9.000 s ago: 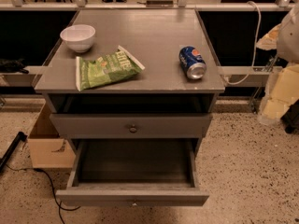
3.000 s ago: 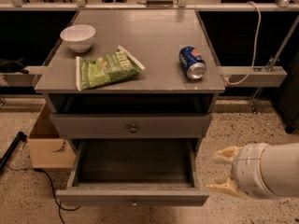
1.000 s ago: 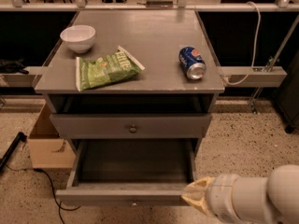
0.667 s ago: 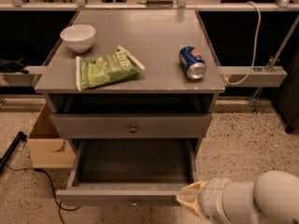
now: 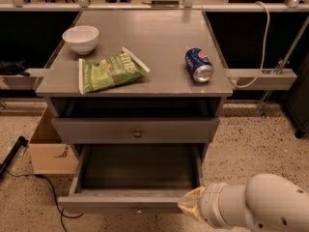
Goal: Close middle drawer
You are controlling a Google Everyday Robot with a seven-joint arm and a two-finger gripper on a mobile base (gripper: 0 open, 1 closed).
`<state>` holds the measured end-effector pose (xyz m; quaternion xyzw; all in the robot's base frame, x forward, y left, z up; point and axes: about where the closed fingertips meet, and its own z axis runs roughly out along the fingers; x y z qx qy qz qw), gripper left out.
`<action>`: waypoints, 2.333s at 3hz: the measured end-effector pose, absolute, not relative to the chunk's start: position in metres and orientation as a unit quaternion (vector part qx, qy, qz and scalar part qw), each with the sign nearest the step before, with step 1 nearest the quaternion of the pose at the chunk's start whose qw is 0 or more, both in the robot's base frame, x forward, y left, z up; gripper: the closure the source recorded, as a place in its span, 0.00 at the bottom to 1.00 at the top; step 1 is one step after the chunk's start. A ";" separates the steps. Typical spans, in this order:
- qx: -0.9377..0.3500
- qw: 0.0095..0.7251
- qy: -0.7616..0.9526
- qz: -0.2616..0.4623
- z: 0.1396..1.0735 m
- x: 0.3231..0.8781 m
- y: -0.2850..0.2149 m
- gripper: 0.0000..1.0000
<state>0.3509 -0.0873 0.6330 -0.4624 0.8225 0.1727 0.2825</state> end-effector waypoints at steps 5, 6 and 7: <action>-0.360 0.290 0.857 0.228 0.541 0.381 -0.116 1.00; -0.349 0.297 0.860 0.223 0.541 0.355 -0.121 1.00; -0.365 0.291 0.859 0.212 0.541 0.326 -0.110 1.00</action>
Offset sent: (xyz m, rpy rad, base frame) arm 0.0289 -0.0154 -0.0679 0.1060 0.0958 -0.1104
